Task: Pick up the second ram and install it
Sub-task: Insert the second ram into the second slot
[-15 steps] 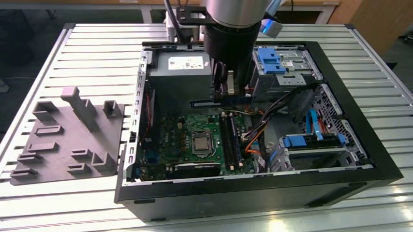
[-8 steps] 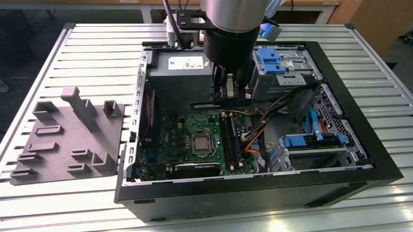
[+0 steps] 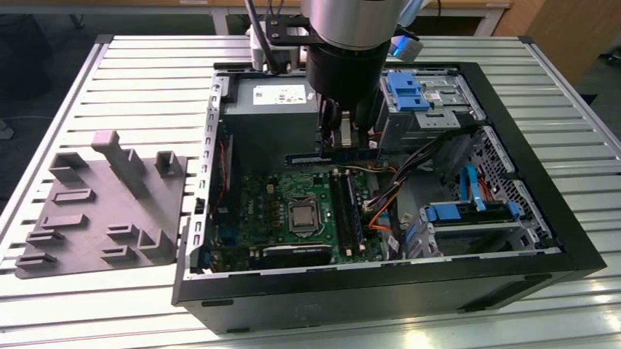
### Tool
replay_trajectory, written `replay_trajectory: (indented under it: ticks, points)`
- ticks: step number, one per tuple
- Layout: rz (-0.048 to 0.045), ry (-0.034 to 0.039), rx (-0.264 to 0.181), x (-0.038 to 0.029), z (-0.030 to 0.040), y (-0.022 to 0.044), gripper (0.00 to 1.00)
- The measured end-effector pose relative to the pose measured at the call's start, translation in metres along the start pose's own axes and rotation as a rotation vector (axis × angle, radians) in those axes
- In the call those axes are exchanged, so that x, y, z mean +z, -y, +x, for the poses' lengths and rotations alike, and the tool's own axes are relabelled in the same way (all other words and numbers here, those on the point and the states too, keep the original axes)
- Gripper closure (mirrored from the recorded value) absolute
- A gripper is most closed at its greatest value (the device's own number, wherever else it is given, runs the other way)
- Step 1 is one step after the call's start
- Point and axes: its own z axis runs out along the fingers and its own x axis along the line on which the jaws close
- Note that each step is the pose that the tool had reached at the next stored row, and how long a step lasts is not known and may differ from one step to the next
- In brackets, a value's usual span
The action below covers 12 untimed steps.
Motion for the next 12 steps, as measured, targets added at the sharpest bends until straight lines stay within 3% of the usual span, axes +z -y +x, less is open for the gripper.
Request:
replay_trajectory:
  ticks: [6,12]
  points:
    - [0.0002,0.0003,0.008,0.0001,0.0000,0.0000,0.88]
    - [0.0017,0.0021,0.069,0.0002,0.0000,0.0000,0.88]
